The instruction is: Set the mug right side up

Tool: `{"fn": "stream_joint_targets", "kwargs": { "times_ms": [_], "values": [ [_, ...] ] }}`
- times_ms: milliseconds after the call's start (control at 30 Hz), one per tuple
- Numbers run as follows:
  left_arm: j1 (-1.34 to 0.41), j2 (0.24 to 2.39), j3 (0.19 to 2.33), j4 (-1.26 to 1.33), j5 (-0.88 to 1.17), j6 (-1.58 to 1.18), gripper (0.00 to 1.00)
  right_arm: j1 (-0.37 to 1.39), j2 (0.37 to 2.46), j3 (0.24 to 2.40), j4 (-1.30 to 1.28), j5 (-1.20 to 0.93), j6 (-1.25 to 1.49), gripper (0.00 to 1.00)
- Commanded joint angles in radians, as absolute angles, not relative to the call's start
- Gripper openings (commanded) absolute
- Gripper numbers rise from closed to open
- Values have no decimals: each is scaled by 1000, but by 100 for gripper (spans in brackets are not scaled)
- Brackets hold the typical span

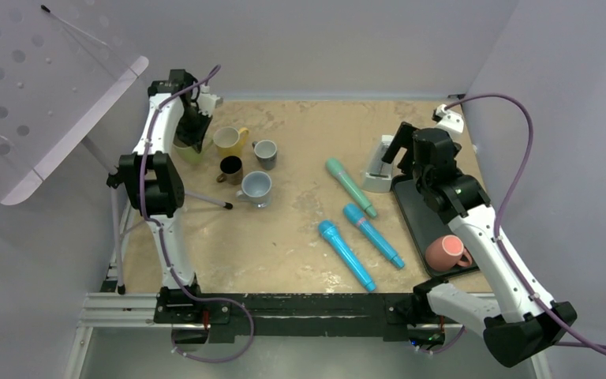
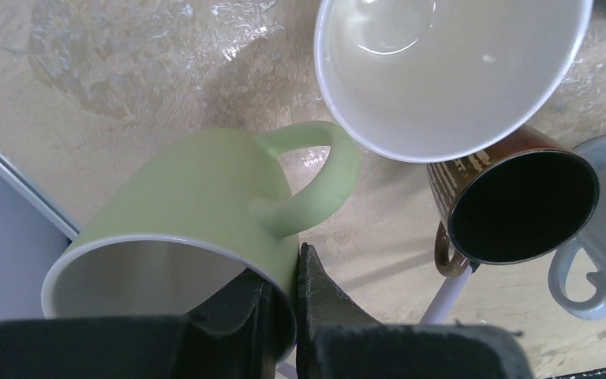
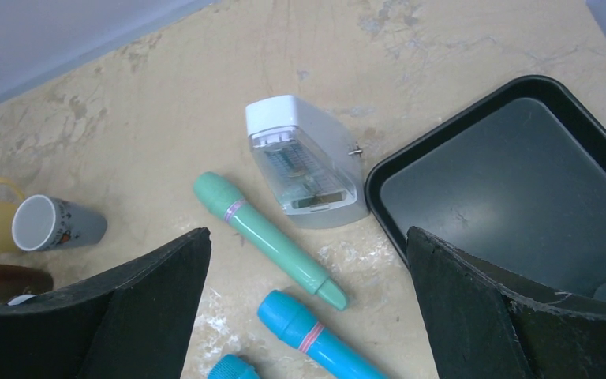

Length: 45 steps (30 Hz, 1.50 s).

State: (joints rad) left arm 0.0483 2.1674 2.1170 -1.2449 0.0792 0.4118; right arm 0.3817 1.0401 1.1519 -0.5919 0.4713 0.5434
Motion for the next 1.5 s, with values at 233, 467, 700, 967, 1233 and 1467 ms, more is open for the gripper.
{"fn": "stream_joint_targets", "kwargs": {
  "times_ms": [233, 467, 700, 967, 1233, 1467],
  "values": [
    [47, 2194, 2082, -1163, 139, 397, 0, 262, 987, 1148, -652, 530, 624, 99],
    [46, 2220, 2066, -1152, 100, 388, 0, 206, 977, 1117, -646, 484, 624, 99],
    [49, 2213, 2061, -1108, -43, 321, 0, 169, 1008, 1101, -673, 511, 669, 99],
    [57, 2238, 2076, -1075, -14, 271, 1, 123, 1011, 1073, -679, 535, 697, 99],
    [56, 2220, 2076, -1084, 30, 273, 45, -45, 1022, 1027, -684, 525, 733, 99],
    [56, 2157, 2110, -1095, 21, 290, 55, -234, 1054, 991, -685, 509, 801, 96]
  ]
}}
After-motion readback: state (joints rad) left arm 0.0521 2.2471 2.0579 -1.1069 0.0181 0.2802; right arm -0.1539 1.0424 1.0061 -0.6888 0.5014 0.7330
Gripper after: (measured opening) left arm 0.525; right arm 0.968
